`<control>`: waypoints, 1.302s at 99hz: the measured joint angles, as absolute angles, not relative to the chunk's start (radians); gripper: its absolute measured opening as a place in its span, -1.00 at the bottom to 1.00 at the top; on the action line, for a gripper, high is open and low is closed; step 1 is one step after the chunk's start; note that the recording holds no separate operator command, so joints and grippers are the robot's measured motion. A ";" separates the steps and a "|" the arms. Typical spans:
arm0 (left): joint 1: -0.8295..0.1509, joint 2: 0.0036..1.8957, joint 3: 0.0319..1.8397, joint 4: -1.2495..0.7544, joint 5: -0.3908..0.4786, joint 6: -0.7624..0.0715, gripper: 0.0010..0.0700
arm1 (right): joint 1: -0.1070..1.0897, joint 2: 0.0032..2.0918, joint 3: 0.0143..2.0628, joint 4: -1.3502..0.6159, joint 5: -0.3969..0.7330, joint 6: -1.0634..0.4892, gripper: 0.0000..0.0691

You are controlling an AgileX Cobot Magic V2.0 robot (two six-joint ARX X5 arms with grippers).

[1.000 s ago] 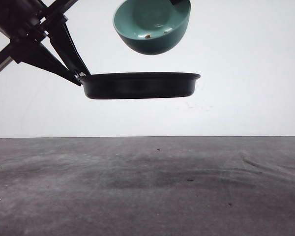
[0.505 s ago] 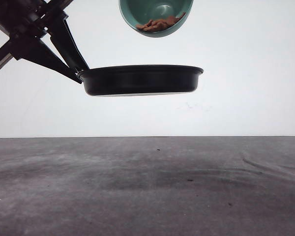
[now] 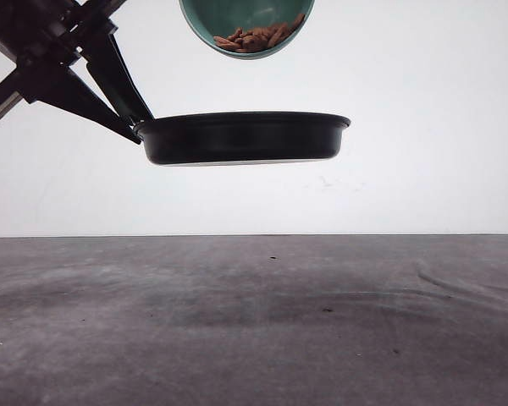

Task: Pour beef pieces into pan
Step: 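Raise the bowl with the right gripper and tip beef cubes into the pan, then lower the empty bowl back onto the table with the right gripper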

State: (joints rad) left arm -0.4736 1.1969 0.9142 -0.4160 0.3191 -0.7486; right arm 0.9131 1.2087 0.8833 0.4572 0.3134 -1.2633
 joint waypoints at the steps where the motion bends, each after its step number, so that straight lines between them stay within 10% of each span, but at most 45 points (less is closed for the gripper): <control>1: -0.474 1.197 0.914 -0.416 0.319 -0.749 -0.90 | 0.915 1.209 0.883 0.457 0.313 -1.269 -0.96; 98: -0.474 1.197 0.914 -0.438 0.316 -0.748 -0.90 | 0.935 1.211 0.883 0.654 0.278 -1.394 -0.96; 129: -0.474 1.197 0.914 -0.415 0.295 -0.747 -0.90 | 0.846 1.165 0.883 0.425 0.569 -0.796 -0.95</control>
State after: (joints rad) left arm -0.4736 1.1969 0.9142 -0.4149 0.2951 -0.7467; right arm 0.8459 1.1648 0.8833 0.4248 0.5690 -0.7963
